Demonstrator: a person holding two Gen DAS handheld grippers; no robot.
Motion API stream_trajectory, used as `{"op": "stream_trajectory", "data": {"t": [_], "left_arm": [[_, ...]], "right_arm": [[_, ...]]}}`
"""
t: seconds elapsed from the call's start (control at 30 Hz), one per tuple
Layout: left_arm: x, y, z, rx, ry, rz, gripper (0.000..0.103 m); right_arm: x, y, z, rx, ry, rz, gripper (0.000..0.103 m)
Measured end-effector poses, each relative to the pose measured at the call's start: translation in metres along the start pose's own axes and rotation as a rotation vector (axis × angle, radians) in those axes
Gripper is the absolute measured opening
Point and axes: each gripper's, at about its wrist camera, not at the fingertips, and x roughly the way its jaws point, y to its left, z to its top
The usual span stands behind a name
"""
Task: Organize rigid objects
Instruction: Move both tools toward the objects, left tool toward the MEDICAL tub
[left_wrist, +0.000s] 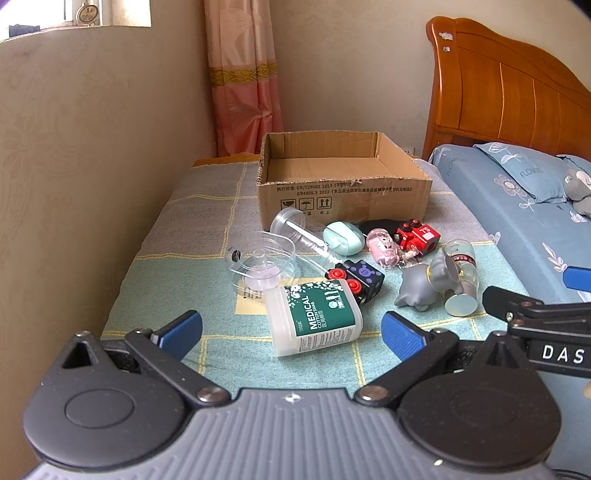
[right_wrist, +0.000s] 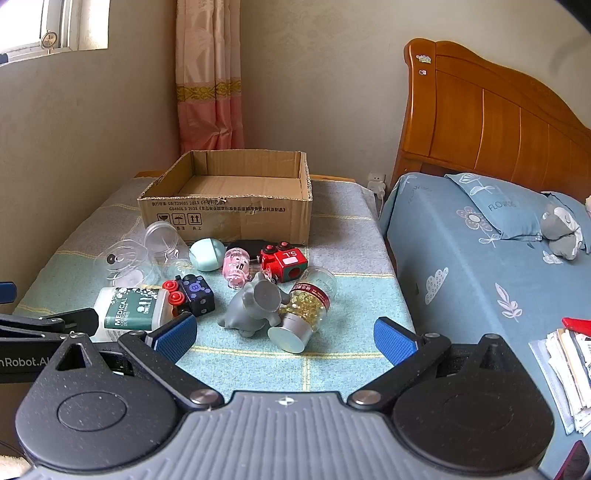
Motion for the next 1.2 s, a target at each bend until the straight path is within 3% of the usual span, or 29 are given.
{"op": "stream_trajectory", "data": {"t": [1.2], "left_arm": [[0.014,-0.006,0.007,0.013,0.007,-0.034,0.102]], "right_arm": [[0.011,-0.008,0.004,0.007,-0.008,0.009,0.103]]}}
